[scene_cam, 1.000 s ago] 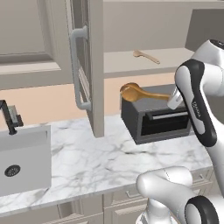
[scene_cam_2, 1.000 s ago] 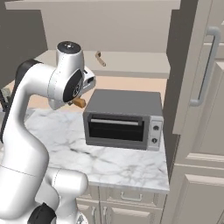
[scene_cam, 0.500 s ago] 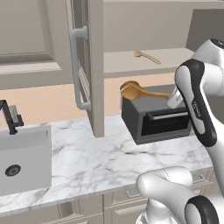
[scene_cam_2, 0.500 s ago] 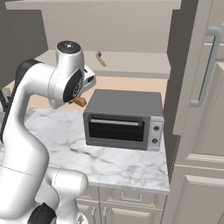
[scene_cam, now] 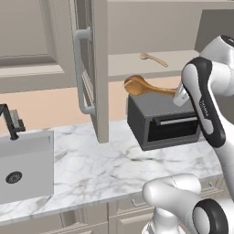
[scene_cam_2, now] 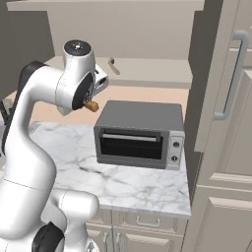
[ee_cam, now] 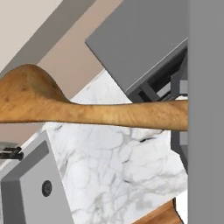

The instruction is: Organize the utensils by type. Pick up the wooden spoons from the counter and place them in the open cabinet. Then pick up the metallic utensils from the counter and place them in the open drawer.

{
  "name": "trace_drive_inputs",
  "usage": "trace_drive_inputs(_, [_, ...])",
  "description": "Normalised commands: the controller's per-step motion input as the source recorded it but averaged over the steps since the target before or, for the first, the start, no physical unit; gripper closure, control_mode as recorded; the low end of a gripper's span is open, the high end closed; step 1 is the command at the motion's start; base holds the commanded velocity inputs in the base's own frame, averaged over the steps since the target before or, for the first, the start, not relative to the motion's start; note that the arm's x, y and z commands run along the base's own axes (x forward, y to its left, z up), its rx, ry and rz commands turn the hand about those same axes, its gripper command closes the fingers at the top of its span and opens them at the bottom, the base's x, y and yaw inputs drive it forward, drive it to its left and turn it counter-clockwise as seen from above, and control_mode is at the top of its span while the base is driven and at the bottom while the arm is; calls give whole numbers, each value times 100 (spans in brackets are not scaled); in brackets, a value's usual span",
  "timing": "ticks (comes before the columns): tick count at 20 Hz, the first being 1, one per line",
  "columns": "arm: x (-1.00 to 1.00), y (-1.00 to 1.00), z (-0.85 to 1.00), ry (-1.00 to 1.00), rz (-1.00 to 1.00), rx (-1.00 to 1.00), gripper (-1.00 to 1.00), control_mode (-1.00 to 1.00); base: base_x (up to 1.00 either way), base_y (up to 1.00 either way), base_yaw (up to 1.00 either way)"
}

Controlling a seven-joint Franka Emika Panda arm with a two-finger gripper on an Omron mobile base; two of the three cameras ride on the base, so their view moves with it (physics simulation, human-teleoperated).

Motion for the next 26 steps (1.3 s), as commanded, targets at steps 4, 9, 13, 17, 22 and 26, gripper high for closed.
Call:
trace_drive_inputs(4, [64, 0, 32, 0, 0, 0, 100, -100, 0, 0, 0])
trace_drive_inputs(9, [44, 0, 35, -8, 0, -2, 100, -100, 0, 0, 0])
trace_drive_inputs(13, [32, 0, 32, -14, 0, -1, 100, -100, 0, 0, 0])
trace_drive_inputs(17, [-1, 0, 36, -12, 0, 0, 100, -100, 0, 0, 0])
trace_drive_inputs(22, [0, 0, 34, -9, 0, 0, 100, -100, 0, 0, 0])
trace_drive_inputs(26, [24, 8, 5, -10, 0, -7, 100, -100, 0, 0, 0])
